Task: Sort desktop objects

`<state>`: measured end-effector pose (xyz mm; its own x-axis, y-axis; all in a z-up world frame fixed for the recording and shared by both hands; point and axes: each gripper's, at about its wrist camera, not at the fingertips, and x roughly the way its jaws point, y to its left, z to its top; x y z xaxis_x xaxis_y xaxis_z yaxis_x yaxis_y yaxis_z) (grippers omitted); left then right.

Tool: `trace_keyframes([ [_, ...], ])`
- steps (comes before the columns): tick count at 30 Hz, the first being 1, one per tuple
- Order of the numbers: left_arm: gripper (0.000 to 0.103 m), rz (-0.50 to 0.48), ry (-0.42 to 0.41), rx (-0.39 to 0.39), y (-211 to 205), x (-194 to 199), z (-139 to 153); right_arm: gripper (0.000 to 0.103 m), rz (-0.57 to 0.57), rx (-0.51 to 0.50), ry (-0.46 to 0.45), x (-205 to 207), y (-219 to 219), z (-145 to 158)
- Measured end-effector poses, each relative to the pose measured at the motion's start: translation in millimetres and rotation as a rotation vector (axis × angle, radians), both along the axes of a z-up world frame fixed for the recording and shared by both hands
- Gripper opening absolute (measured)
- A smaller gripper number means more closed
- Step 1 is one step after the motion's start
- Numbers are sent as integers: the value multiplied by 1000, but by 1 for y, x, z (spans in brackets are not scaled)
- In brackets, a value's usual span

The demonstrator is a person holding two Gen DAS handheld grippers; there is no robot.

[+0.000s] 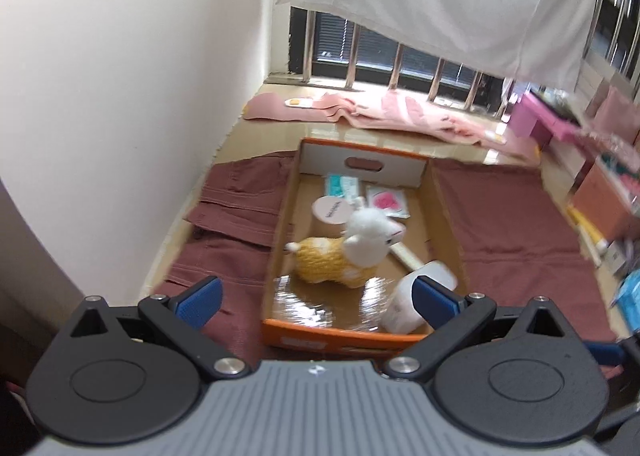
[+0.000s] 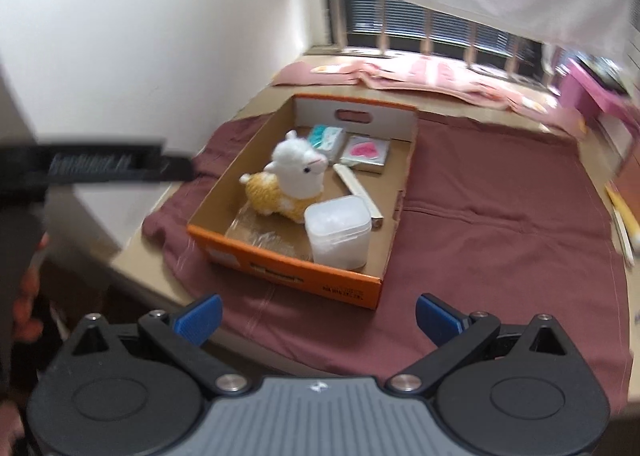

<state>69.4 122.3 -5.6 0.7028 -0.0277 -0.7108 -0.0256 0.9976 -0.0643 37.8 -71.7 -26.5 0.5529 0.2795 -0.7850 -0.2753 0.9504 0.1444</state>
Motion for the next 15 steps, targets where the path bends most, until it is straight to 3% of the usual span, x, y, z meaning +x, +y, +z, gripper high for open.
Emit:
trace_keyframes([
  [5, 103, -60, 4, 22, 13, -3, 7, 103, -120, 26, -11, -5, 18, 8],
  [15, 103, -71, 30, -8, 34, -4, -3, 103, -228, 34, -52, -8, 43, 10],
])
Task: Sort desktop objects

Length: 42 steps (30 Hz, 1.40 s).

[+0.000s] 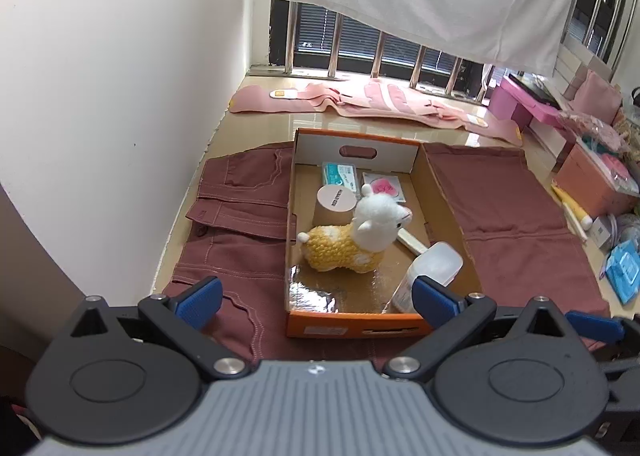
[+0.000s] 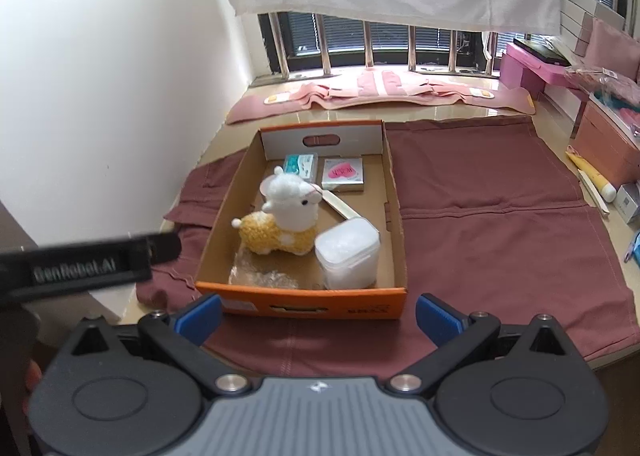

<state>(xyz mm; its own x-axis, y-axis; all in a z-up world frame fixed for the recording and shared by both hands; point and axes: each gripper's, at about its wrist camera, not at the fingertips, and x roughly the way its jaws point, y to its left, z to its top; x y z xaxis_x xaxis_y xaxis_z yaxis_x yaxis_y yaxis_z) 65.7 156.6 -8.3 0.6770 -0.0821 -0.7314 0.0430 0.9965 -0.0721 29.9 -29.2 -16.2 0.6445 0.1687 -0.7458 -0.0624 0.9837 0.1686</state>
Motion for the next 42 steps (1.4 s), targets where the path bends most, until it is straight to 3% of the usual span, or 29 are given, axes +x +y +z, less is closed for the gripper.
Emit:
trace_keyframes([
  [8, 103, 76, -18, -55, 6, -2, -1, 103, 23, -16, -66, 6, -1, 8],
  [13, 103, 99, -36, -45, 1, -3, 0, 103, 62, -53, -79, 9, -2, 11],
  [21, 103, 134, -99, 66, -6, -15, 6, 103, 50, -58, -78, 6, -10, 9],
  [42, 103, 98, -78, 43, -8, -19, 3, 103, 11, -54, -80, 4, -21, 8],
])
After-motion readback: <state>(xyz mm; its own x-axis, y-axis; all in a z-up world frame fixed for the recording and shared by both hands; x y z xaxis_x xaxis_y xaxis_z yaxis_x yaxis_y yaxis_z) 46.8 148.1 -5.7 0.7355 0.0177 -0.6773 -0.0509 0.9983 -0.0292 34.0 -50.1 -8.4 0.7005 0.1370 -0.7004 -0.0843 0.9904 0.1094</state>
